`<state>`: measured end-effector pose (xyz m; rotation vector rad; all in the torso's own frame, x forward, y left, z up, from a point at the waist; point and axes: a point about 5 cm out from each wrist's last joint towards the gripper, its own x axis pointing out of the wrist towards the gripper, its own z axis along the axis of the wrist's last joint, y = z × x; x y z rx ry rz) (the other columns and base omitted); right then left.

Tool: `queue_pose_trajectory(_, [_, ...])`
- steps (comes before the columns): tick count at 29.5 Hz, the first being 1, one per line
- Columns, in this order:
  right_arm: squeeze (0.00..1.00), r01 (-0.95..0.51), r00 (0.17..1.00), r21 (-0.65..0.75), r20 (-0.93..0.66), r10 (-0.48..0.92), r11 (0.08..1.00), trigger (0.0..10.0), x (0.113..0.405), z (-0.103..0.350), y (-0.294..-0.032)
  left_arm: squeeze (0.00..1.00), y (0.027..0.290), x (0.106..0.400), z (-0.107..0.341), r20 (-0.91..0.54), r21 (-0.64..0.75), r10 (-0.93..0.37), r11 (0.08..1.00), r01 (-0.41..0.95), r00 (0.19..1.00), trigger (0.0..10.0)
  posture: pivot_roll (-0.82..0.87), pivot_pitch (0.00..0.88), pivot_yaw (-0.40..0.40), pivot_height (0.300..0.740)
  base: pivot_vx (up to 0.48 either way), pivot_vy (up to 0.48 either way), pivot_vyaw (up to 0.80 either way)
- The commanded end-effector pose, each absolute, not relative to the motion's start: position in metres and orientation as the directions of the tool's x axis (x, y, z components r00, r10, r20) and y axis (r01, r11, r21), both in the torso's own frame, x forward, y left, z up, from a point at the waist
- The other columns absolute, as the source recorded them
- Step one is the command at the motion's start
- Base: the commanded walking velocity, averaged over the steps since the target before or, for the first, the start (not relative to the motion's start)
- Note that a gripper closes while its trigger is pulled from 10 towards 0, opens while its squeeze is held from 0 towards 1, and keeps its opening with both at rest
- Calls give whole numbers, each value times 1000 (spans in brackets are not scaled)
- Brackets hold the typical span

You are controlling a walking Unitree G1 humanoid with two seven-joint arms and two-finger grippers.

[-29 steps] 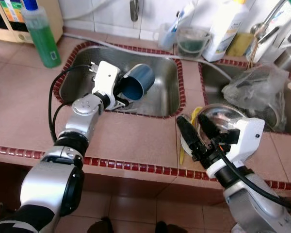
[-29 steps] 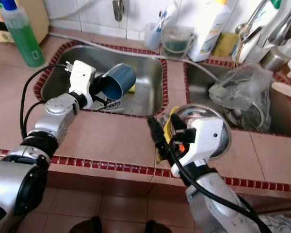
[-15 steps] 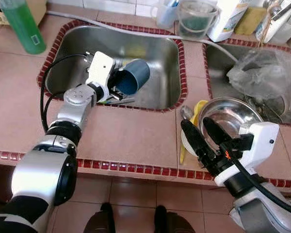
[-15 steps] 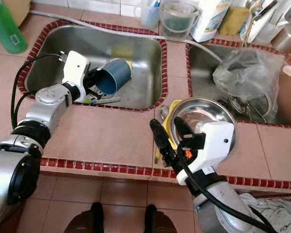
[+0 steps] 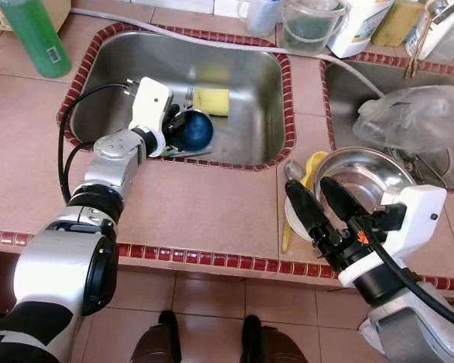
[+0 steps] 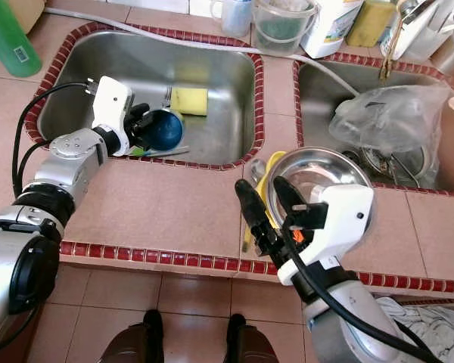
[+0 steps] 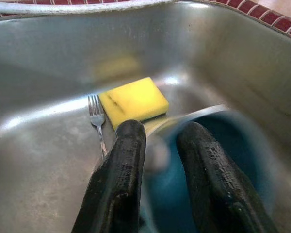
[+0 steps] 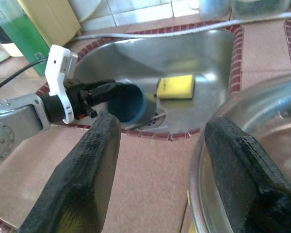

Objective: Kitchen organization

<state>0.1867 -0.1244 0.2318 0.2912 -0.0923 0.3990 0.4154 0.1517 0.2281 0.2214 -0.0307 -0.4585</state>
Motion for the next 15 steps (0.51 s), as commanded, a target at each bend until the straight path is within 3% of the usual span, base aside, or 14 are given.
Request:
queue_pose_trajectory(1, [0,-386,922,262,123,366,885,10000,186,230,-126,1000,153,417,235,-18,220,-447,871,440,894,10000,-130,322,-66,740,0,0,0])
queue_pose_trajectory(15, [0,-397,917,244,151,369,885,10000,198,232,-126,1000,157,417,241,12,205,-456,872,445,890,10000,-106,283,-64,740,0,0,0])
